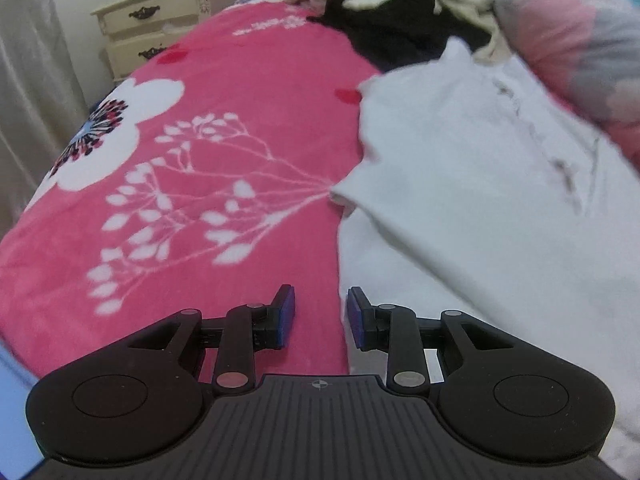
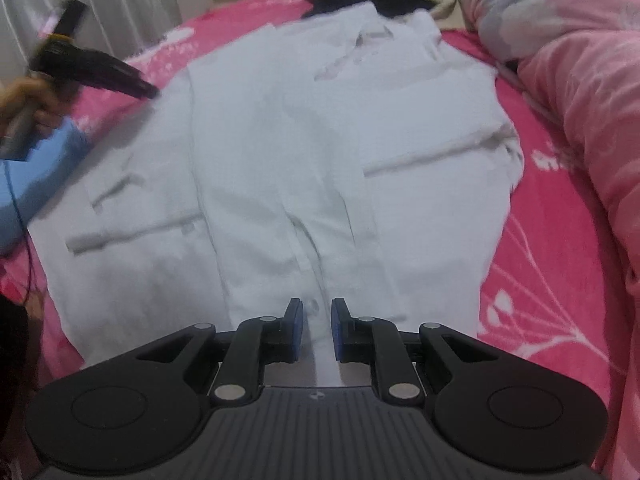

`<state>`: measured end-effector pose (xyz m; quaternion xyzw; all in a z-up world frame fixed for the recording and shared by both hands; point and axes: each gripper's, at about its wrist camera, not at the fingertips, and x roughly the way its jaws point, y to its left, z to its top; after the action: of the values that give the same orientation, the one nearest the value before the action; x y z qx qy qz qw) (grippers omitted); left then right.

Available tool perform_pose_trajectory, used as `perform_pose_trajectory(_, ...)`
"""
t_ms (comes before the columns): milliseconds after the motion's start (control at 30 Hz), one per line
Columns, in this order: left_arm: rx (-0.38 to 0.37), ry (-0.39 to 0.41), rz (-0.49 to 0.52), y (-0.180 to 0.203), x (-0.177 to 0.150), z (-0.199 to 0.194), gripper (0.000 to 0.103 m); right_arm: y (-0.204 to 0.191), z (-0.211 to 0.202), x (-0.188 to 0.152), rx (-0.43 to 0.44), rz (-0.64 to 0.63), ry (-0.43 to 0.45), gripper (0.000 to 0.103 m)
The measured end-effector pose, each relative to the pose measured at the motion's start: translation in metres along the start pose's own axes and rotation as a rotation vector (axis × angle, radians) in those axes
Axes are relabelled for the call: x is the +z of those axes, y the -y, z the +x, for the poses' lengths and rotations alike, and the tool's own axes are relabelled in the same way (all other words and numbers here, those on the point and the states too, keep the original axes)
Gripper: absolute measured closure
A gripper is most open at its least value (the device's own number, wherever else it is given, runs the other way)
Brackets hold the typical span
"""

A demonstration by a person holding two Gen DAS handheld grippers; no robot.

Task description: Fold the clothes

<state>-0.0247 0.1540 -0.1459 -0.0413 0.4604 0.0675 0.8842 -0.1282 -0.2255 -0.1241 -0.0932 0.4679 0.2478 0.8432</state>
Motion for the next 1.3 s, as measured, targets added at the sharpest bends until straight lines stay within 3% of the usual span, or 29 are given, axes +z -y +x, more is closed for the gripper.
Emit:
perform_pose_trajectory(100, 0.001, 0.024, 0.001, -0.001, -0.007, -0.002, 0.073, -0.004, -0.005, -0.002, 0.006, -0.012, 0.035, 0.087)
perform_pose_trajectory(233, -0.003, 0.025, -0.043, -0.007, -0.006, -0.014, 0.072, 0.0, 0.015, -0.011, -0.058, -0.035, -0.068, 0.087)
perform_pose_trajectory(367, -0.035, 0.07, -0.04, -0.002, -0.001, -0.035, 0.071, -0.001, 0.005, -0.01, -0.06, -0.028, -0.024, 0.087)
perform_pose_trajectory(600, -0.13, 0.124, 0.043, 0.044, 0.013, -0.046, 0.062, -0.016, -0.018, 0.002, -0.085, -0.056, 0.171, 0.087)
perform_pose_trajectory(767, -0.172, 0.141, 0.103, 0.079, 0.019, -0.033, 0.058, -0.023, -0.006, 0.002, -0.104, -0.063, 0.167, 0.087)
perform_pose_trajectory(933, -0.101, 0.127, 0.218, 0.1, 0.013, -0.003, 0.057, -0.023, 0.008, -0.001, -0.132, -0.045, 0.142, 0.088)
perform_pose_trajectory(1000, -0.071, 0.087, 0.233, 0.1, 0.01, 0.011, 0.057, -0.018, 0.015, -0.004, -0.129, -0.02, 0.129, 0.088)
perform_pose_trajectory(1067, -0.08, 0.053, 0.209, 0.093, 0.007, 0.019, 0.056, -0.011, 0.023, -0.007, -0.112, 0.017, 0.11, 0.088)
perform_pose_trajectory(1300, -0.114, 0.048, 0.097, 0.074, 0.019, 0.009, 0.055, 0.001, 0.025, -0.01, -0.08, 0.078, 0.118, 0.088)
